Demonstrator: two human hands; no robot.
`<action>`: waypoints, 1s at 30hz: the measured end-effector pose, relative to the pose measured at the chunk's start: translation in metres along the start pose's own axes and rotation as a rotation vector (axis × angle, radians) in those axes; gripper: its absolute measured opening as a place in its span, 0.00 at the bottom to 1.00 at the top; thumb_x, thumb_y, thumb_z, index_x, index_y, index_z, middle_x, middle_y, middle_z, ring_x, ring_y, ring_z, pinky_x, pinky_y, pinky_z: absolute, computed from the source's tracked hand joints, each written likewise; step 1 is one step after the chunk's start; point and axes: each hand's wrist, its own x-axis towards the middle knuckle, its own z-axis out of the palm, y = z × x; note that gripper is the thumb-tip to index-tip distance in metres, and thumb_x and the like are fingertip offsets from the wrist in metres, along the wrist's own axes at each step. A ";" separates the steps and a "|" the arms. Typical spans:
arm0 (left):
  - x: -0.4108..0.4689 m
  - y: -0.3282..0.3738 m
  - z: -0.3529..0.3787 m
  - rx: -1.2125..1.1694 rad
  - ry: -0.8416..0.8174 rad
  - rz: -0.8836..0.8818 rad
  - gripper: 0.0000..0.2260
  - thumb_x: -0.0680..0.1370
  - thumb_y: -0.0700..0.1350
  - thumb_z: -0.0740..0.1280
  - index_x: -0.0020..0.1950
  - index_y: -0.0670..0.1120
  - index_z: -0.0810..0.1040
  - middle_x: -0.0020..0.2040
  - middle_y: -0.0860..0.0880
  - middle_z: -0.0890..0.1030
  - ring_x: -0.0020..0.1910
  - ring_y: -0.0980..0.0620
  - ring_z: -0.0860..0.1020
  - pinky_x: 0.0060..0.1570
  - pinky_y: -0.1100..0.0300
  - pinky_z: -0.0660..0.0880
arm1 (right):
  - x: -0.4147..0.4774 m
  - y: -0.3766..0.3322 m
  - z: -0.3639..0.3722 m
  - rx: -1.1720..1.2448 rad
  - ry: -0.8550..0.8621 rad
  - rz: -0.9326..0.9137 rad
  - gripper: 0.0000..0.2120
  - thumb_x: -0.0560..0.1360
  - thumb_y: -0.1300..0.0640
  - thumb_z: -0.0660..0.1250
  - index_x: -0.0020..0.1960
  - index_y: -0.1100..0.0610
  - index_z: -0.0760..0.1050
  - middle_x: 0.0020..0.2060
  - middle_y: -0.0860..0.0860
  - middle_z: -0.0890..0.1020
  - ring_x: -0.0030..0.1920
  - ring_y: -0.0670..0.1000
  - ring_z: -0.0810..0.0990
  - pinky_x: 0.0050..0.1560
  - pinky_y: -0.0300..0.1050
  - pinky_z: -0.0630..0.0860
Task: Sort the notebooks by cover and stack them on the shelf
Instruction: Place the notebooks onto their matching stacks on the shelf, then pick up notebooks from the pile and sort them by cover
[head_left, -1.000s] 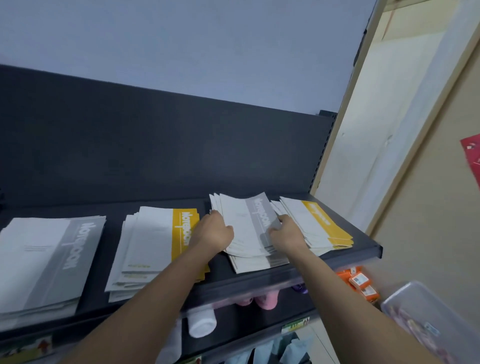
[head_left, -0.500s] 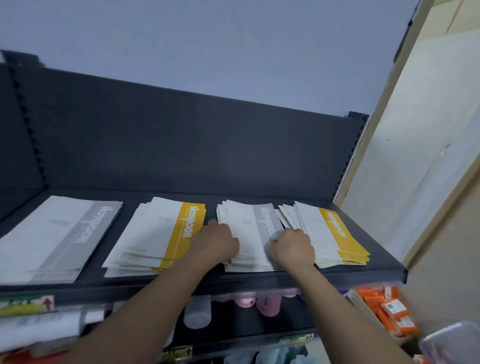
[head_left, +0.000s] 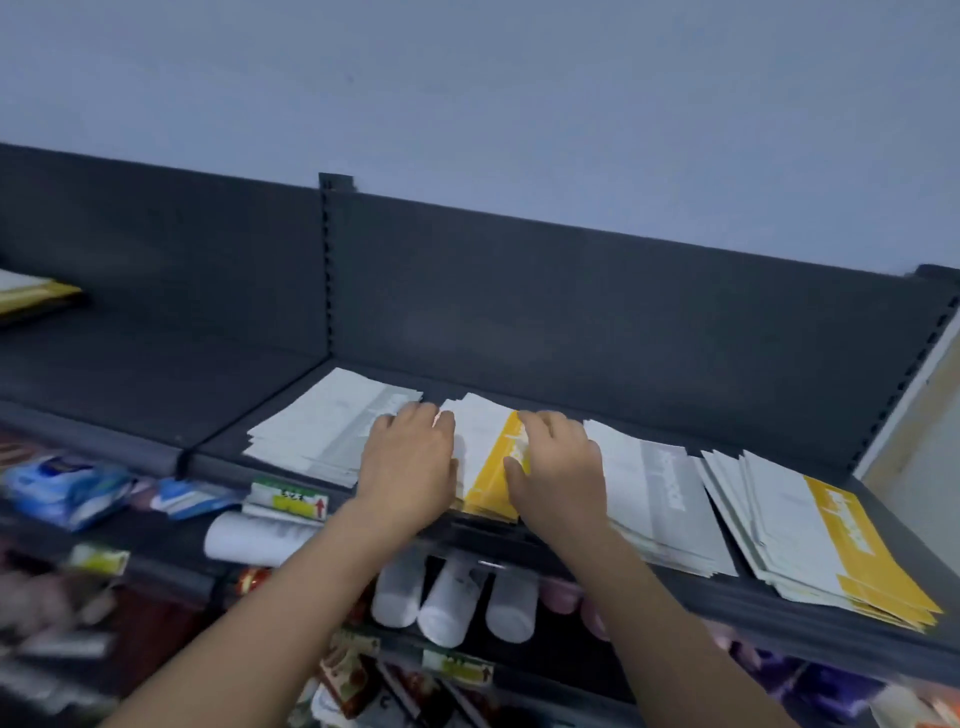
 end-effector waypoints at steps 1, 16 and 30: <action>-0.008 -0.016 -0.002 0.027 -0.005 -0.027 0.16 0.77 0.51 0.62 0.63 0.47 0.70 0.60 0.50 0.73 0.64 0.48 0.70 0.58 0.54 0.66 | 0.003 -0.015 0.004 0.004 -0.013 -0.040 0.22 0.57 0.57 0.70 0.51 0.59 0.80 0.44 0.54 0.82 0.39 0.59 0.80 0.35 0.47 0.74; -0.104 -0.283 -0.035 0.319 -0.012 -0.428 0.21 0.57 0.45 0.77 0.48 0.43 0.82 0.42 0.45 0.82 0.44 0.43 0.81 0.40 0.50 0.76 | 0.047 -0.267 0.088 0.131 -0.207 -0.442 0.25 0.78 0.48 0.61 0.72 0.52 0.63 0.68 0.51 0.68 0.67 0.54 0.66 0.66 0.48 0.63; -0.120 -0.488 -0.040 0.389 -0.038 -0.561 0.14 0.77 0.46 0.60 0.62 0.48 0.71 0.58 0.49 0.75 0.60 0.47 0.72 0.55 0.55 0.68 | 0.107 -0.469 0.168 0.138 -0.271 -0.504 0.24 0.78 0.49 0.61 0.72 0.53 0.63 0.66 0.52 0.69 0.66 0.54 0.67 0.64 0.48 0.64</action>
